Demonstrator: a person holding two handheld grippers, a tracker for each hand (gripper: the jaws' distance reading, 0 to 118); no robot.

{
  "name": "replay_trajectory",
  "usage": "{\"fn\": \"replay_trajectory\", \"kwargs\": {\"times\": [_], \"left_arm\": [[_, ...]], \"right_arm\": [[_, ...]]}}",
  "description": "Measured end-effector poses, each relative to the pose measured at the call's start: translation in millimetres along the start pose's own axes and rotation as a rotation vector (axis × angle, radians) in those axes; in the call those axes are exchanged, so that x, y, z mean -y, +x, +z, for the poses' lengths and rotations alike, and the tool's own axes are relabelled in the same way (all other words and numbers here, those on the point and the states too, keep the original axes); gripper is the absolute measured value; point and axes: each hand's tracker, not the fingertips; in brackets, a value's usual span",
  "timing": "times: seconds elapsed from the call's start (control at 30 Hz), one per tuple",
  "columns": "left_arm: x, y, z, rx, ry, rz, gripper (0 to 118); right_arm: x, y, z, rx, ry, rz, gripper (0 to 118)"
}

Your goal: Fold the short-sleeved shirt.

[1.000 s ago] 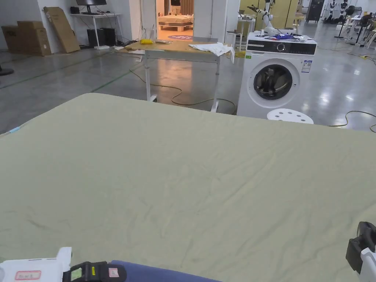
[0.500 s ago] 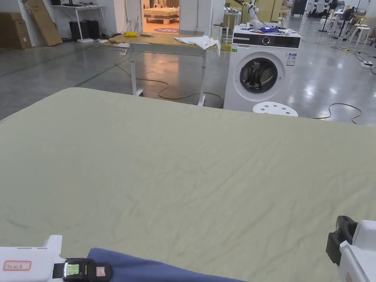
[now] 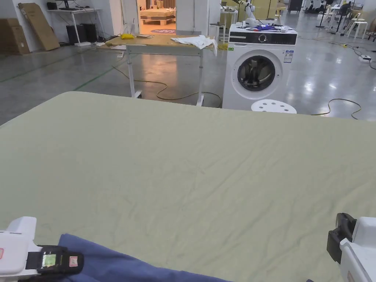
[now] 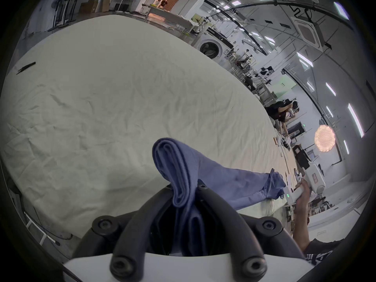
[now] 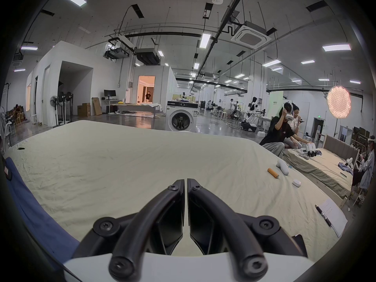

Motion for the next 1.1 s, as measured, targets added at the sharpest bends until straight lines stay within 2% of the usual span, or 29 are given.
{"fn": "replay_trajectory", "kwargs": {"times": [0.2,0.27,0.43,0.63,0.7,0.93,1.0,1.1], "left_arm": [[8,61,-13,0.204,-0.03,-0.008,7],[10,82,-26,0.224,-0.047,-0.029,7],[20,125,-83,0.173,-0.124,-0.103,7],[39,149,-158,0.106,-0.235,-0.129,8],[49,155,-174,0.043,-0.255,-0.137,8],[62,154,-192,0.025,-0.291,-0.148,15],[59,152,-187,0.095,-0.29,-0.112,31],[54,157,-170,0.131,-0.278,-0.114,66]], "right_arm": [[3,-3,0,-0.011,-0.007,-0.007,2],[4,-3,1,-0.014,-0.01,-0.006,2],[8,-1,2,-0.012,-0.017,-0.01,2],[13,3,5,-0.002,-0.035,-0.009,2],[14,6,6,0.001,-0.04,-0.01,2],[15,11,6,0.016,-0.049,-0.012,2],[14,11,6,0.016,-0.051,-0.012,2],[14,11,6,0.01,-0.053,-0.013,2]]}}
